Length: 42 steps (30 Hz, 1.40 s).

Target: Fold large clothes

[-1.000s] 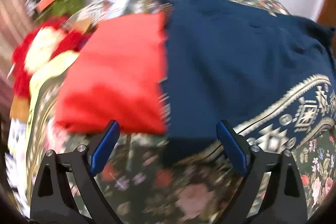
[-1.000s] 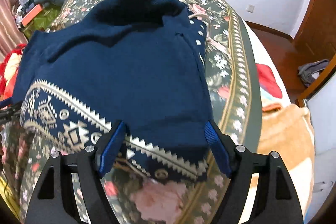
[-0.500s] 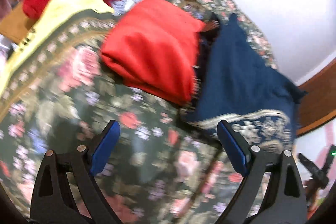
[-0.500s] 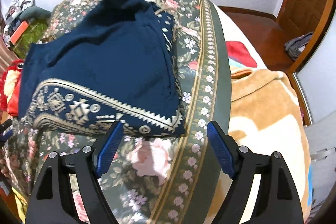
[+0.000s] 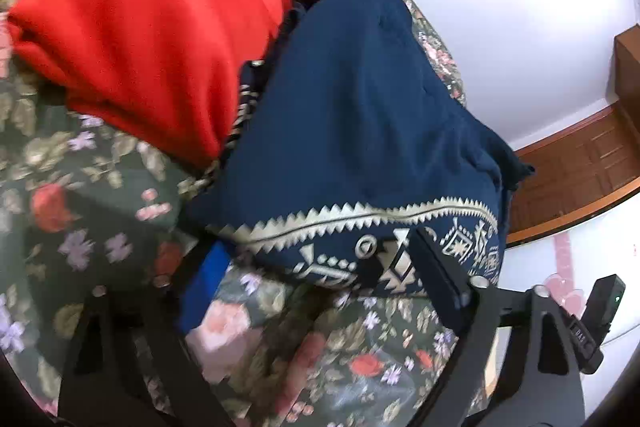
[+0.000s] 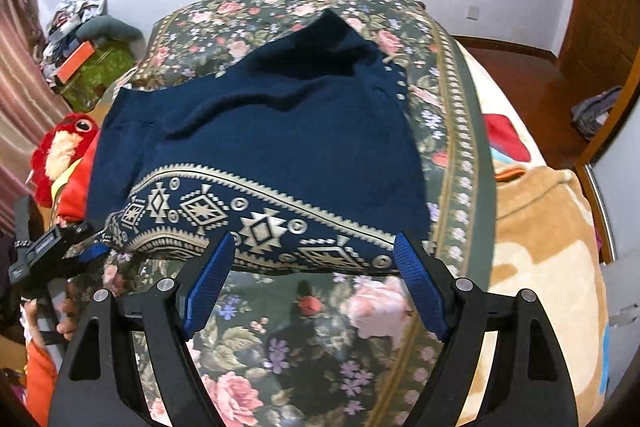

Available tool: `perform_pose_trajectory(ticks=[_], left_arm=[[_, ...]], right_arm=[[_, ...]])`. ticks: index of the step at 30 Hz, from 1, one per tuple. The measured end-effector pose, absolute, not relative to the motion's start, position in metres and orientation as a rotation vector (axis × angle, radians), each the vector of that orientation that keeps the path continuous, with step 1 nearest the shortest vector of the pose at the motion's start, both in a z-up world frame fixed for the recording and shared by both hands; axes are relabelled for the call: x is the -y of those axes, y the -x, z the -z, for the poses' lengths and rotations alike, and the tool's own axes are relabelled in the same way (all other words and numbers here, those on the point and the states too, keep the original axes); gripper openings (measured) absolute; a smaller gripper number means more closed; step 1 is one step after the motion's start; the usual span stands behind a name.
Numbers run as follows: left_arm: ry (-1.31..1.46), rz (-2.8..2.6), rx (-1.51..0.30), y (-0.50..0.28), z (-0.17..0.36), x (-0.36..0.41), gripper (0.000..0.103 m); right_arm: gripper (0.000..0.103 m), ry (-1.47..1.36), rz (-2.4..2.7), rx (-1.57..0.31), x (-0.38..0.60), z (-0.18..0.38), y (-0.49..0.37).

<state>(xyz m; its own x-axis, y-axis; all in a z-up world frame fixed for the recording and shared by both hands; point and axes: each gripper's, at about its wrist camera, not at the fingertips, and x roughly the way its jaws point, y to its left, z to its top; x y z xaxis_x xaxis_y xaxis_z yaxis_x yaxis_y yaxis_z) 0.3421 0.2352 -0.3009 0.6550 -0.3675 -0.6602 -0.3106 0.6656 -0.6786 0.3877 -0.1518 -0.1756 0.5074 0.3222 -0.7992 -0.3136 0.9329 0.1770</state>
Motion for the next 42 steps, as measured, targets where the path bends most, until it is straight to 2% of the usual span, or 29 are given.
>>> perform_pose_trajectory(ticks=[4, 9, 11, 15, 16, 24, 31, 38, 40, 42], left_arm=[[0.928, 0.034, -0.872, -0.360, 0.317, -0.239, 0.066], [1.014, 0.029, -0.816, -0.374, 0.327, -0.244, 0.064], [1.050, 0.021, -0.805, -0.378, 0.329, -0.245, 0.056], [1.105, 0.013, -0.785, -0.374, 0.324, -0.248, 0.019], [1.093, 0.006, -0.777, -0.371, 0.318, -0.248, 0.015], [0.737, -0.096, -0.696, -0.358, 0.228, -0.221, 0.009], [0.723, -0.101, -0.521, -0.330, 0.168, -0.232, 0.005], [0.553, -0.137, -0.459, -0.322, 0.124, -0.216, 0.005], [0.521, -0.127, -0.472, -0.325, 0.122, -0.210, 0.005], [0.460, -0.130, -0.485, -0.332, 0.119, -0.194, 0.005]], right_arm=[[0.079, -0.015, -0.397, -0.979, 0.142, 0.181, -0.391], [0.079, -0.015, -0.411, -0.995, 0.133, 0.186, -0.391], [0.079, -0.003, -0.413, -1.002, 0.130, 0.189, -0.392], [0.079, 0.002, -0.420, -1.007, 0.126, 0.187, -0.390], [0.079, 0.006, -0.421, -1.004, 0.124, 0.186, -0.390], [0.079, 0.030, -0.460, -0.971, 0.105, 0.169, -0.393], [0.079, 0.032, -0.563, -0.939, 0.064, 0.156, -0.405], [0.079, 0.073, -0.652, -1.082, 0.014, 0.204, -0.425], [0.082, 0.053, -0.675, -1.151, 0.005, 0.226, -0.427], [0.084, 0.076, -0.681, -1.136, 0.002, 0.232, -0.424]])
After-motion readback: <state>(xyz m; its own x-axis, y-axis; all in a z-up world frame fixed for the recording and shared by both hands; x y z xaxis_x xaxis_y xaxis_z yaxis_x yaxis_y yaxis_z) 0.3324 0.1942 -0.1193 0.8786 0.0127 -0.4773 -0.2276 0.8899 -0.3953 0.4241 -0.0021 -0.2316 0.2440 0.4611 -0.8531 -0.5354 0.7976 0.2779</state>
